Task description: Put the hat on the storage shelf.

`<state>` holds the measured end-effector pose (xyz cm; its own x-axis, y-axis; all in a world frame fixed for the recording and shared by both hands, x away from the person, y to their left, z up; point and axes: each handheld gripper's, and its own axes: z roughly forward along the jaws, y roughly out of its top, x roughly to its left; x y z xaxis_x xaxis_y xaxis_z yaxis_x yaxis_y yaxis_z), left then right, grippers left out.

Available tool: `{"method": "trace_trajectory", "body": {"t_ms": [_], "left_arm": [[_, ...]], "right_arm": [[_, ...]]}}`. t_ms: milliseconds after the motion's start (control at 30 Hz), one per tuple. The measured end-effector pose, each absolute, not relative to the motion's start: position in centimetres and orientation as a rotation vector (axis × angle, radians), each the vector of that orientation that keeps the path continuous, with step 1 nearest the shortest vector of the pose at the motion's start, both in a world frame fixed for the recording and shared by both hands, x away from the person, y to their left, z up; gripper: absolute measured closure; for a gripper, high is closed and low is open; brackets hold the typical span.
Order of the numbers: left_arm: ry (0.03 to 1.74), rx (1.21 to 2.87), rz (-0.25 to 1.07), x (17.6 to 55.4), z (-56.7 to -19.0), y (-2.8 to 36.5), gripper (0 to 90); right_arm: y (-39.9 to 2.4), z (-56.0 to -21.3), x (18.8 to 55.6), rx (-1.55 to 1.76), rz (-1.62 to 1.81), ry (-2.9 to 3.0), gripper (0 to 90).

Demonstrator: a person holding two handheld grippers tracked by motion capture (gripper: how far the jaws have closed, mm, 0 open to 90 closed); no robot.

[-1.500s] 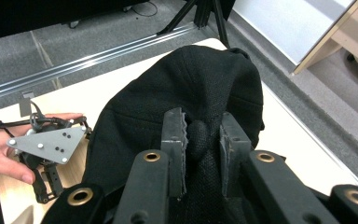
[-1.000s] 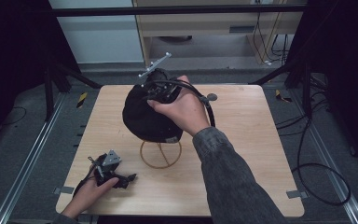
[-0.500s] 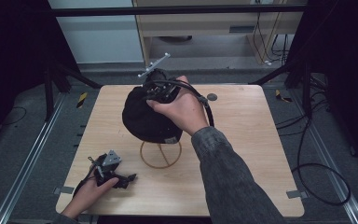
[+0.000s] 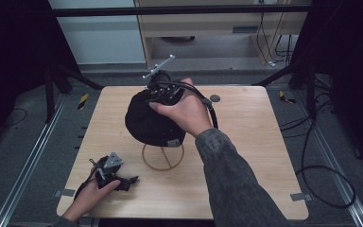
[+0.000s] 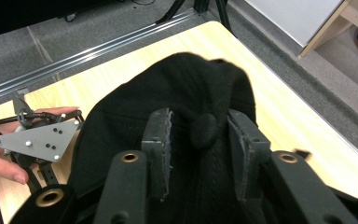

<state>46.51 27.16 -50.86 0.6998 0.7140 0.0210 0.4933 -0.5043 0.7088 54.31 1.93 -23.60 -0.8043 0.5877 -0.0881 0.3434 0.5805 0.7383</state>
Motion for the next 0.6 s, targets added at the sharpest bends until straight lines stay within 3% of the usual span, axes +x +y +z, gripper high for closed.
{"method": "trace_trajectory", "body": {"t_ms": [600], "left_arm": [[0.917,2.209,0.408,46.51,-50.86,27.16,0.0]], "right_arm": [[2.16,-23.85,53.83,0.753,1.052,2.518,54.1]]}}
